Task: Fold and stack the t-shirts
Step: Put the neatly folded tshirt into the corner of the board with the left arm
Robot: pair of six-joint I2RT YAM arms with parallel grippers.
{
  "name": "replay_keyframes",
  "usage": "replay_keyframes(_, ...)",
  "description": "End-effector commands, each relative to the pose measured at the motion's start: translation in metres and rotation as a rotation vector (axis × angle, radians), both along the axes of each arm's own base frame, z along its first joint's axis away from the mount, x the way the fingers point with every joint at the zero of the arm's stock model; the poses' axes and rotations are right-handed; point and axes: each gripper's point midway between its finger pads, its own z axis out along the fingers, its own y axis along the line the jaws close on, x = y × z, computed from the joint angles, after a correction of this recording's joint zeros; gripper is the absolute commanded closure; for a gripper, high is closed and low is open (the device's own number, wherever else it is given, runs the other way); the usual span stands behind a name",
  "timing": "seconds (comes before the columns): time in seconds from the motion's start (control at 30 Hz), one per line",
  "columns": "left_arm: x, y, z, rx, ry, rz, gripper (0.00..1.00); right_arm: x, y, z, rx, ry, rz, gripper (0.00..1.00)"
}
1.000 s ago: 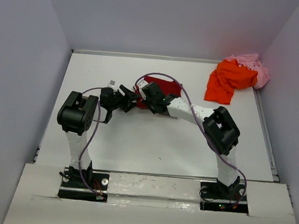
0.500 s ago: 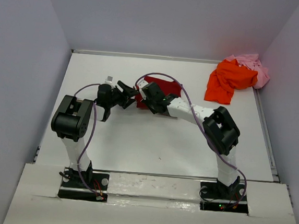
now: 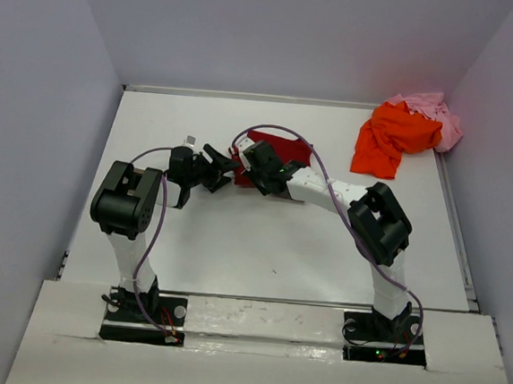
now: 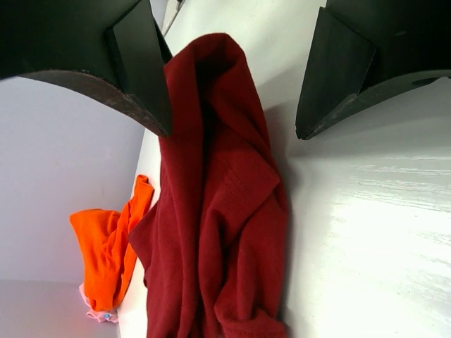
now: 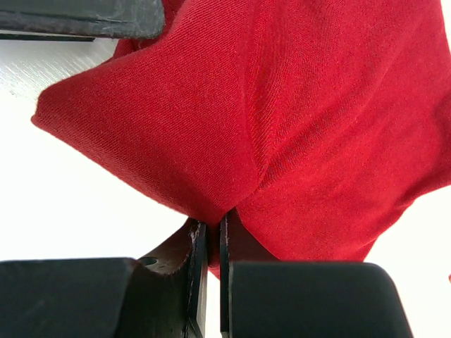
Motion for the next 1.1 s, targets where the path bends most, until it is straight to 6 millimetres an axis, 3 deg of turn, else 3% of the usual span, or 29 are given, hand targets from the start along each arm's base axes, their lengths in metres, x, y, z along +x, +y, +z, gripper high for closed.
replay_keyframes(0.0,0.008,-0.005,0.004,0.016,-0.038,-0.029,0.21,0.005,0.006,0.032,0.064,-0.039,-0.011,1.00)
replay_keyframes(0.53,0.008,-0.018,0.006,-0.061,-0.051,-0.014,0.21,0.002,0.006,0.031,0.068,-0.026,-0.006,1.00)
replay_keyframes(0.8,-0.003,-0.013,0.032,-0.268,-0.118,0.040,0.21,0.001,0.004,0.026,0.053,-0.019,-0.005,1.00)
replay_keyframes(1.07,-0.004,-0.013,0.024,-0.300,-0.111,0.047,0.21,-0.001,0.002,0.023,0.046,-0.014,-0.006,1.00)
